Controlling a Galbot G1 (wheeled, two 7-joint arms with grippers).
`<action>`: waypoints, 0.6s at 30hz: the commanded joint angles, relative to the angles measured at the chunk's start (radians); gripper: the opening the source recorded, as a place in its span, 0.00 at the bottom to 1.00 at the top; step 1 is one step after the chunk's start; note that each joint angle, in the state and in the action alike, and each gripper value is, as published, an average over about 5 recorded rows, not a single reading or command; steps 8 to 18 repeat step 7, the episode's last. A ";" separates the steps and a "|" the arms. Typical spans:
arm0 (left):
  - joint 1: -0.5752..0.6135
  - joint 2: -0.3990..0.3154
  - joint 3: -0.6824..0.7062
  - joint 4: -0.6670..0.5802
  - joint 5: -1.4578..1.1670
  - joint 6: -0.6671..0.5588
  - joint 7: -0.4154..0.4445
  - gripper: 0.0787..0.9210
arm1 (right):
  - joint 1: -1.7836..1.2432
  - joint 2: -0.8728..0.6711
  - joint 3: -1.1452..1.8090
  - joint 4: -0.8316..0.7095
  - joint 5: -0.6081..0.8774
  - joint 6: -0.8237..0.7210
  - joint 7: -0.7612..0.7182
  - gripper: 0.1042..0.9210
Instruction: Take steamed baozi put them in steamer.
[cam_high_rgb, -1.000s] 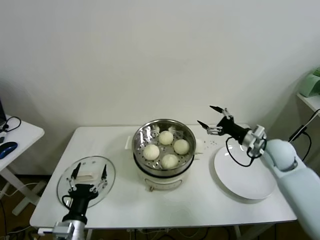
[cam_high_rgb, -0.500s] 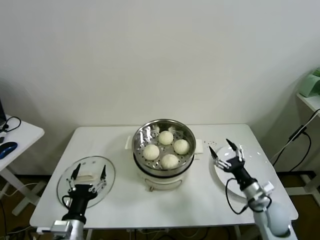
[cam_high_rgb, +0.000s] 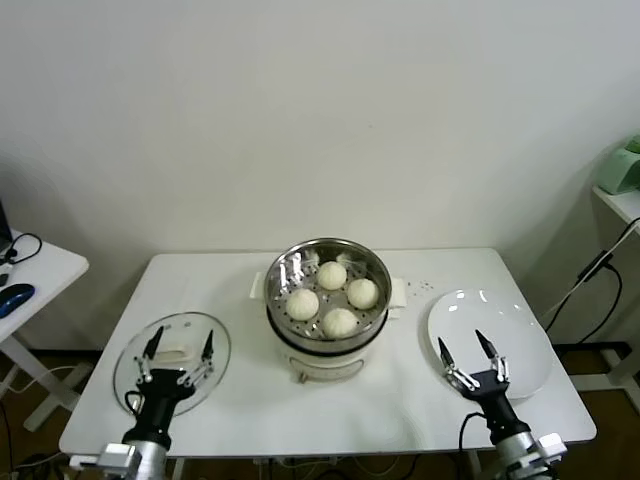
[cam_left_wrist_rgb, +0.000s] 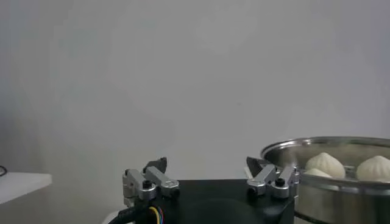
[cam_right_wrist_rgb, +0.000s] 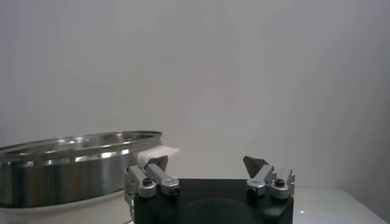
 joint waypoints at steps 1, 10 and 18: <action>0.008 -0.001 0.006 0.010 0.026 -0.037 0.012 0.88 | -0.074 0.050 0.032 0.034 -0.004 0.018 0.004 0.88; 0.011 -0.003 0.007 0.011 0.035 -0.042 0.003 0.88 | -0.066 0.057 0.027 0.033 -0.014 0.005 0.000 0.88; 0.011 -0.003 0.007 0.011 0.035 -0.042 0.003 0.88 | -0.066 0.057 0.027 0.033 -0.014 0.005 0.000 0.88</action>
